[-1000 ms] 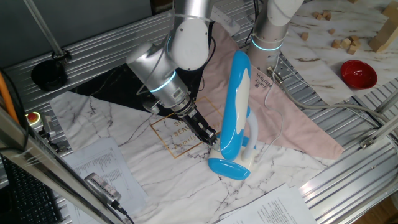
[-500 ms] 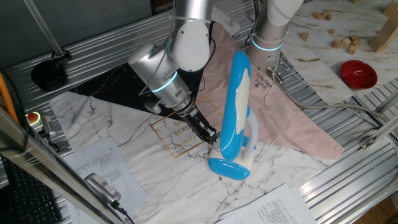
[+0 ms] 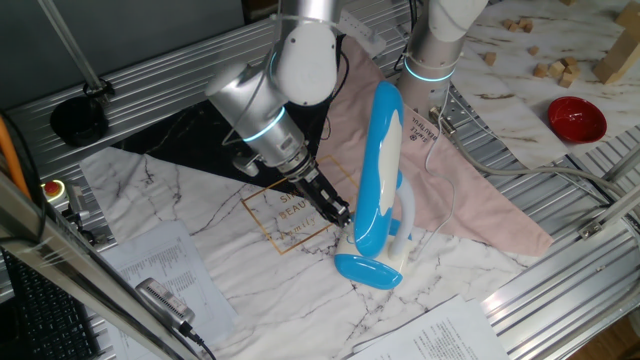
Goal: Turn on the desk lamp by pressing the button
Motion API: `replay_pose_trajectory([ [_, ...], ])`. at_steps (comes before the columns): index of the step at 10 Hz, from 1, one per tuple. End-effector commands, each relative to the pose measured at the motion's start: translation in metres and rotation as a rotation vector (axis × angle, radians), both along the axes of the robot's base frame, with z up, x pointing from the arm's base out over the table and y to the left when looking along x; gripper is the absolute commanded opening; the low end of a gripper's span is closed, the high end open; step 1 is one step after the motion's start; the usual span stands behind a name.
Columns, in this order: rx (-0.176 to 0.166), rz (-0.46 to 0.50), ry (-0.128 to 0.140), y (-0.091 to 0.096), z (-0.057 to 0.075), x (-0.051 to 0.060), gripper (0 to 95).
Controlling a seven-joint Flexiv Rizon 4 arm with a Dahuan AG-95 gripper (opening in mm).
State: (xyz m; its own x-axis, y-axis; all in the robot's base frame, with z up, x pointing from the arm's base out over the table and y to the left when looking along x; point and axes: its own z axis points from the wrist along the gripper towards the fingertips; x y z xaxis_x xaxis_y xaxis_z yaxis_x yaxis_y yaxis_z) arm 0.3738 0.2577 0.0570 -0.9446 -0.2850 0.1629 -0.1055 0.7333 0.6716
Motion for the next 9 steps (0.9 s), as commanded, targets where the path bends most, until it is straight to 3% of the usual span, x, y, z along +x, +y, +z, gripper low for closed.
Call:
replay_pose_trajectory([
  [1, 0.021, 0.008, -0.001, 0.0031, -0.0041, 0.0002, 0.0],
  [3, 0.037, 0.006, 0.002, 0.0056, -0.0055, -0.0023, 0.0],
  [9, 0.027, 0.011, -0.003, 0.0092, -0.0096, -0.0053, 0.0],
])
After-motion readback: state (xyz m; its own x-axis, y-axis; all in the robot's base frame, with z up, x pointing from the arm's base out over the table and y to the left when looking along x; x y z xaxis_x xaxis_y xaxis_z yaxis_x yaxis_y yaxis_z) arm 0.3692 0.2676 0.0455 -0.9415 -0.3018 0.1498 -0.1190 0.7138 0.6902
